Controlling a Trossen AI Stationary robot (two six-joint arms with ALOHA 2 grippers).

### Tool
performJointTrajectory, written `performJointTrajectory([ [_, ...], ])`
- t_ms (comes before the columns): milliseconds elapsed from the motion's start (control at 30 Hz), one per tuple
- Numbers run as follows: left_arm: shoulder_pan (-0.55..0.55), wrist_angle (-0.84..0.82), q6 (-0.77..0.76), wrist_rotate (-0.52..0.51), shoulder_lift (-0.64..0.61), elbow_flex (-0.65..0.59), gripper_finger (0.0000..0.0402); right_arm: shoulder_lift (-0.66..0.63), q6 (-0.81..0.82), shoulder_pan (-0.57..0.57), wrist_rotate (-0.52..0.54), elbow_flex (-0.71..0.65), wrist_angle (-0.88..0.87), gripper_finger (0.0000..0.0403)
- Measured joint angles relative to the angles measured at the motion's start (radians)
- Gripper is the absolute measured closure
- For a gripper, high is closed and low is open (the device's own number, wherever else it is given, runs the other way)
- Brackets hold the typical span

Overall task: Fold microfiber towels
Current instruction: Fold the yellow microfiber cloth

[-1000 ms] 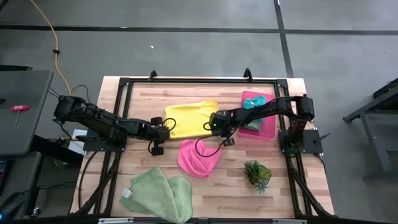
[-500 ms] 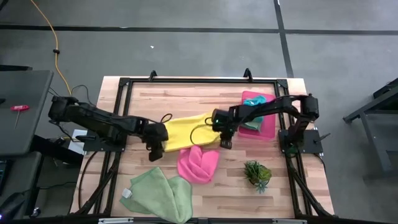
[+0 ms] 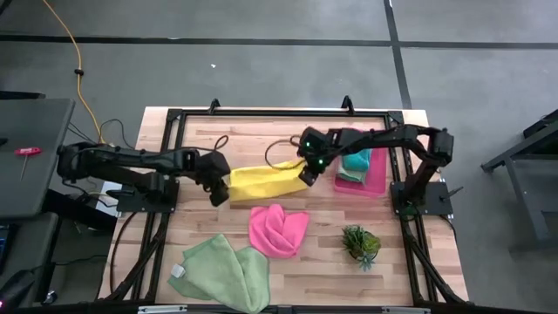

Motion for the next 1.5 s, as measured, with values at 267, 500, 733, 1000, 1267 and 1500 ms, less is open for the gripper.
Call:
performJointTrajectory([
  [267, 0.09, 0.002, 0.008, -0.149, 0.0, 0.0, 0.0401, -0.001, -0.003, -0.069, 0.099, 0.031, 0.002, 0.0403],
  [500, 0.114, 0.008, -0.008, -0.178, 0.0, 0.001, 0.0401, -0.001, 0.021, -0.072, 0.216, 0.033, -0.009, 0.0403],
  [733, 0.113, 0.065, -0.04, -0.212, 0.016, -0.027, 0.0401, 0.033, 0.046, -0.072, 0.264, 0.033, 0.0, 0.0403],
  [1000, 0.113, 0.08, -0.078, -0.276, 0.026, -0.039, 0.0401, 0.052, 0.083, -0.072, 0.327, 0.033, 0.06, 0.0403],
  [1267, 0.113, 0.092, -0.079, -0.313, 0.026, -0.04, 0.04, 0.052, 0.106, -0.072, 0.361, 0.033, 0.07, 0.0403],
  [1500, 0.113, 0.1, -0.101, -0.317, 0.026, -0.04, 0.0384, 0.052, 0.132, -0.072, 0.364, 0.033, 0.067, 0.0388],
])
